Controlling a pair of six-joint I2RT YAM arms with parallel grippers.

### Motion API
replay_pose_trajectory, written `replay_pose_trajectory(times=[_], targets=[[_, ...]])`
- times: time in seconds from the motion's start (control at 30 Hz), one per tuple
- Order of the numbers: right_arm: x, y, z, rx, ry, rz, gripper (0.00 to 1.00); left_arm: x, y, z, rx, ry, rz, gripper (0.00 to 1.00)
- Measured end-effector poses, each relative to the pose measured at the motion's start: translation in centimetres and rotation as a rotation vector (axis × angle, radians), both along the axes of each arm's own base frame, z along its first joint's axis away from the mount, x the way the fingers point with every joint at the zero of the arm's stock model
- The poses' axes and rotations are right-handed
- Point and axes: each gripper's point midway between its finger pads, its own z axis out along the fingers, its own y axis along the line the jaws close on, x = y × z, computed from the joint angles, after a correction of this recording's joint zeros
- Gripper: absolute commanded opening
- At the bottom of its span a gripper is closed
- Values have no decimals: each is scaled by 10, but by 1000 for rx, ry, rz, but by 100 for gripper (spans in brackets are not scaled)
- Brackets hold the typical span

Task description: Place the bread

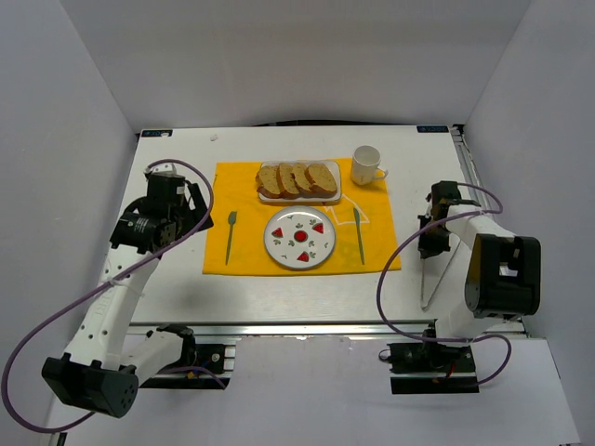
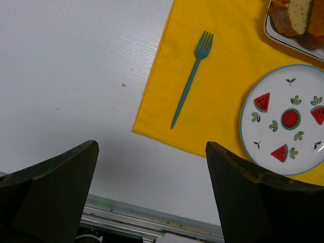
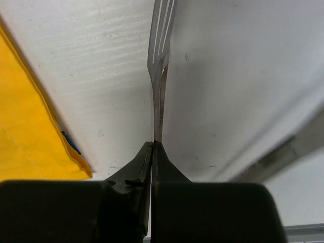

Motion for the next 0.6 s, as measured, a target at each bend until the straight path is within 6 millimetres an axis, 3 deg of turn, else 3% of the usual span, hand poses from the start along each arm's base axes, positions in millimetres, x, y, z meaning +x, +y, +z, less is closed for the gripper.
replay_pose_trajectory(times=[0.23,0.43,0.6], targets=[[26,-4,2,-16,5,2,0,2,1,-4,10,16,6,98],[79,-7,12,-26,-36,16,0,3,1,-6,13,24,6,98],[115,-6,6,-13,-47,22,0,4,2,-8,19,34,10,98]])
